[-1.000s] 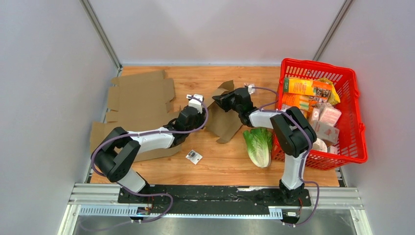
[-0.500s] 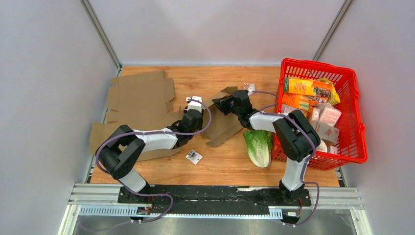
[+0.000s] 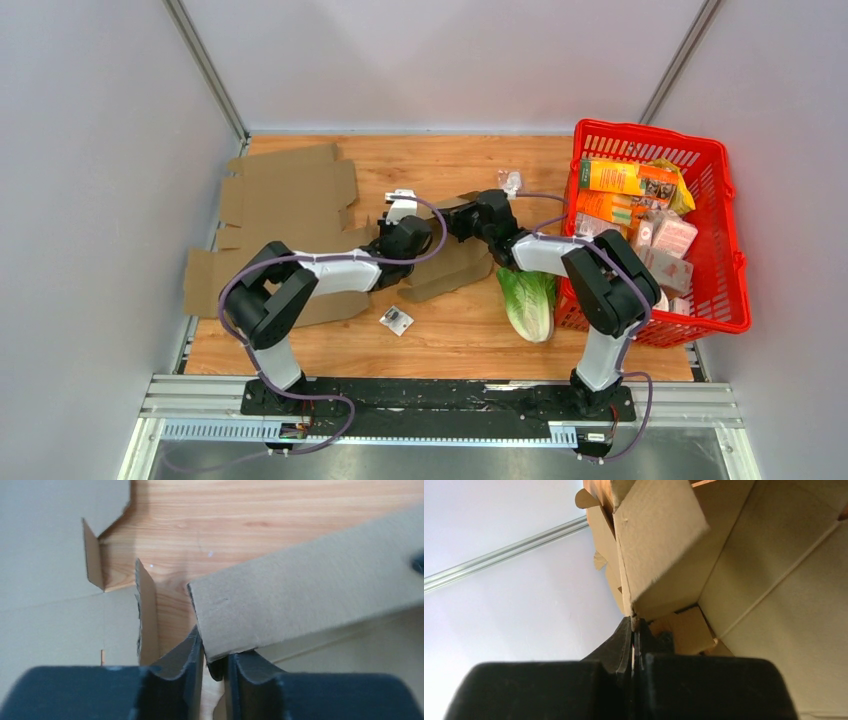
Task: Fold the paper box
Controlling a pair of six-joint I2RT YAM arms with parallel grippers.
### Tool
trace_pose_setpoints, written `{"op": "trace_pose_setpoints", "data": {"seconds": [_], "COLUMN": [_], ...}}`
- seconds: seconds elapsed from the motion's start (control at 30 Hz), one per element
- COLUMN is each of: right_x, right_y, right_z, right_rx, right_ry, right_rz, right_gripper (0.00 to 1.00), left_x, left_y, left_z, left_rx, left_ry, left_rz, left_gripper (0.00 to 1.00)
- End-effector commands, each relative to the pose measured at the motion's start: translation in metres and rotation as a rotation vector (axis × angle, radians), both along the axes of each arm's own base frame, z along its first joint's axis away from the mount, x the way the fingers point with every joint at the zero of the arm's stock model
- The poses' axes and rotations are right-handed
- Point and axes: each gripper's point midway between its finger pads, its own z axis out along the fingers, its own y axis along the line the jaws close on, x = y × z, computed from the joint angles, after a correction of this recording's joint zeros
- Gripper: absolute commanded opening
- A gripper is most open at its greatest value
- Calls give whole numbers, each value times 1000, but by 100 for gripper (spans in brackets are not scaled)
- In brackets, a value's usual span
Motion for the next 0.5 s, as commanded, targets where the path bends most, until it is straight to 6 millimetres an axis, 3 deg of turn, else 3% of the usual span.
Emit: {"op": "trace_pose_setpoints", "data": {"seconds": [0.0, 0.13, 0.23, 0.27, 0.3, 0.37, 0.43, 0.47], "right_x": [-22, -28, -29, -29, -28, -29, -30, -30], "right_y": [6, -2, 1, 2, 3, 4, 3, 3], "right_z": [1, 1, 1, 1, 3, 2, 3, 6], "right_rx": [41, 16, 17, 21, 28, 31, 27, 5], "right_ry": [62, 65, 67, 70, 67, 73, 67, 38], "right_rz": [51, 39, 52, 54, 60, 61, 66, 81], "right_gripper": [0, 0, 0, 0, 0, 0, 0, 0], "left_x": [15, 16, 17, 16, 17, 17, 18, 18], "left_y": [20, 22, 17, 14, 12, 11, 7, 6], "left_z": [13, 18, 16, 16, 17, 17, 16, 18], "left_rx": [76, 68, 60, 51, 45, 52, 39, 44], "left_ry": [-20, -40, -29, -21, -25, -26, -35, -39], "left_rz": [222, 249, 227, 212, 203, 181, 149, 132], "left_gripper": [17, 2, 1, 5, 18, 24, 15, 5]}}
